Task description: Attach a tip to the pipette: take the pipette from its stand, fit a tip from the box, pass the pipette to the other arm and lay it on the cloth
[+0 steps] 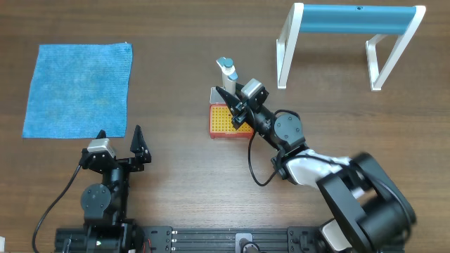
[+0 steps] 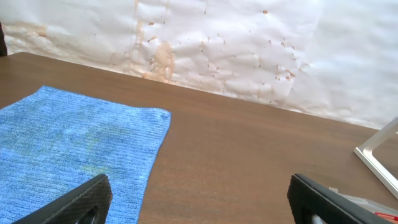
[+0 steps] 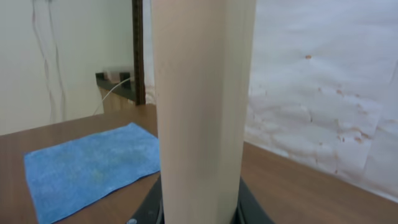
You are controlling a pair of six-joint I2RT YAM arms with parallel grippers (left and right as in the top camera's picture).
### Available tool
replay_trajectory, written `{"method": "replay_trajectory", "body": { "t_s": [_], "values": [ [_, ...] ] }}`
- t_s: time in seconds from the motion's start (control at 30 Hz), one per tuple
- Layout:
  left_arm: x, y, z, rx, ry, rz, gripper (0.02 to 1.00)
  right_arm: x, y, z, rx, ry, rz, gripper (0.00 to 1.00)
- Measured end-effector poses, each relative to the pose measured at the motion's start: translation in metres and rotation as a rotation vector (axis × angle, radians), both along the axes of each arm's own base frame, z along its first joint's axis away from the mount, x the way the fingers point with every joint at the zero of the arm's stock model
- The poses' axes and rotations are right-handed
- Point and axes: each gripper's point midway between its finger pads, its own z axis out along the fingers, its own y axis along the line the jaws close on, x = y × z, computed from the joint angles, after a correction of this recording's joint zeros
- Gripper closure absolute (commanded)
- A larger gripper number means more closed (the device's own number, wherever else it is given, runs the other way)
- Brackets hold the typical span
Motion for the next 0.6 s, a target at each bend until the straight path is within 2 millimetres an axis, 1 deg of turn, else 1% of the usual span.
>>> {"method": "replay_trajectory", "body": {
  "t_s": [0.13, 0.17, 0.2, 0.3, 0.37, 0.4, 0.53, 0.6],
  "values": [
    [0.0, 0.0, 0.0, 0.0, 0.0, 0.0, 0.102, -0.012, -0.007, 0.024, -0.03, 0.046, 0.0, 0.921],
    [0.0, 0.0, 0.0, 0.0, -0.001, 0.0, 0.104, -0.017, -0.01, 0.032, -0.031, 0.048, 0.0, 0.921],
    [0.0, 0.0, 0.0, 0.0, 0.0, 0.0, 0.104, -0.023, -0.013, 0.046, -0.022, 0.03, 0.0, 0.919],
    [0.0, 0.0, 0.0, 0.0, 0.0, 0.0, 0.104, -0.037, -0.019, 0.053, -0.045, 0.071, 0.008, 0.921],
    [0.0, 0.0, 0.0, 0.0, 0.0, 0.0, 0.102, -0.046, -0.022, 0.039, -0.098, 0.166, 0.02, 0.921],
    [0.0, 0.0, 0.0, 0.0, 0.0, 0.0, 0.104, -0.05, -0.023, 0.036, -0.109, 0.185, 0.025, 0.921],
    [0.0, 0.0, 0.0, 0.0, 0.0, 0.0, 0.104, -0.055, -0.021, 0.034, -0.063, 0.257, 0.043, 0.921],
    [0.0, 0.0, 0.0, 0.0, 0.0, 0.0, 0.104, -0.055, -0.021, 0.033, -0.002, 0.328, 0.047, 0.921]
  ]
}}
